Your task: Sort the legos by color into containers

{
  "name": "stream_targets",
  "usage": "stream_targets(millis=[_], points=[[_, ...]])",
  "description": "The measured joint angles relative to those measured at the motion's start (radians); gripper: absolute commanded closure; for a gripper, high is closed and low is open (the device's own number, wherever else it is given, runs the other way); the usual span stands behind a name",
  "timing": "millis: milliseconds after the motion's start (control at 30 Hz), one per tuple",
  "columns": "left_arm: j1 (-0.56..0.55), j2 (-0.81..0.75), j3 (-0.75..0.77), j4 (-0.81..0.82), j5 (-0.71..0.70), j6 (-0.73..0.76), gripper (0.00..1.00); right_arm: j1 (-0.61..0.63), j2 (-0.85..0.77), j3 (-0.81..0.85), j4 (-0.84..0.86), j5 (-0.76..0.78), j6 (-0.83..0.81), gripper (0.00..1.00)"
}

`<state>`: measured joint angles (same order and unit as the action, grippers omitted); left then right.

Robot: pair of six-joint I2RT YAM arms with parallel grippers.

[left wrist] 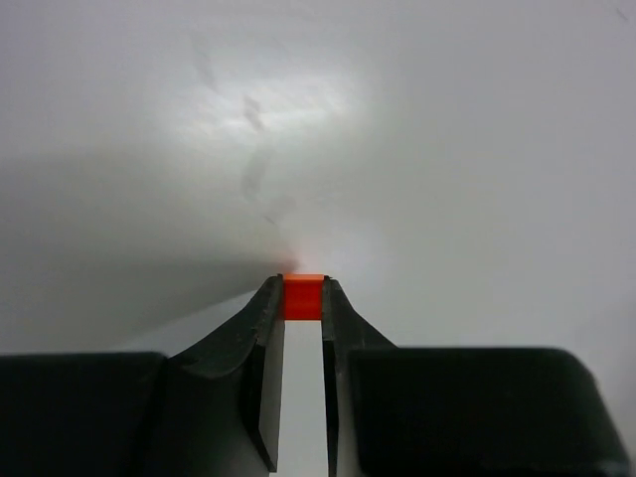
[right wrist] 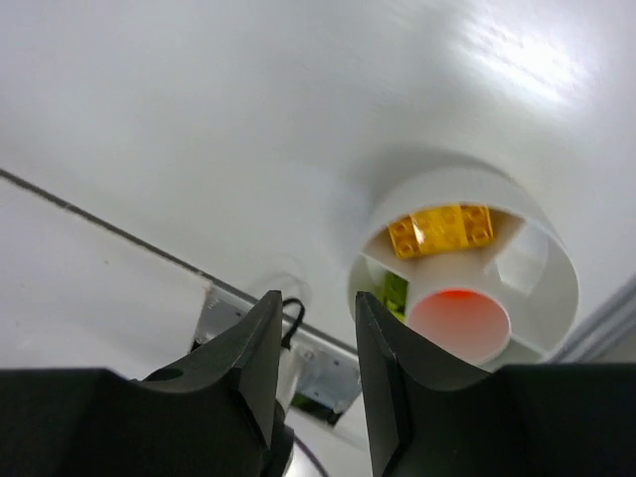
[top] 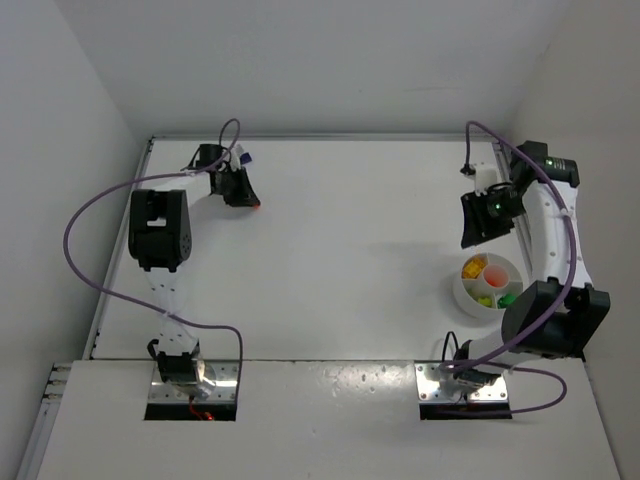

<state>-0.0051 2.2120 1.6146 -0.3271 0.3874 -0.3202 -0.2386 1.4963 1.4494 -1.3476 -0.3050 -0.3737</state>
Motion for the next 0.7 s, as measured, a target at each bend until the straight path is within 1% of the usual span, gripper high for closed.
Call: stream_targets(millis=[100, 233, 333, 433, 533, 600, 700], points=[[-0.015, -0.081, -0.143, 0.028, 0.208, -0.042, 1.0, 0.042, -0.009, 0.04, 0.0, -0.109, -0.048, 0.64], [-0.049, -0.211, -0.267, 0.12, 0.41, -0.138, 1.0, 0.126, -0.033, 0.063, 0.013, -0.262, -0.09, 0.63], [-0.079, -0.291, -0.328, 0.218, 0.534, -0.237, 1.0, 0.216, -0.047, 0.044, 0.074, -0.365, -0.088, 0.61], [-0.106, -0.349, -0.385, 0.346, 0.625, -0.356, 1.0, 0.32, -0.043, 0.006, 0.161, -0.451, -0.058, 0.61], [-0.134, -0.372, -0.409, 0.443, 0.686, -0.47, 1.0, 0.409, -0.003, 0.005, 0.219, -0.514, -0.032, 0.61], [-0.15, -0.373, -0.41, 0.5, 0.714, -0.538, 1.0, 0.458, 0.048, 0.03, 0.245, -0.541, -0.012, 0.6], [-0.177, -0.373, -0.41, 0.562, 0.745, -0.623, 1.0, 0.511, 0.124, 0.058, 0.353, -0.544, 0.066, 0.59]])
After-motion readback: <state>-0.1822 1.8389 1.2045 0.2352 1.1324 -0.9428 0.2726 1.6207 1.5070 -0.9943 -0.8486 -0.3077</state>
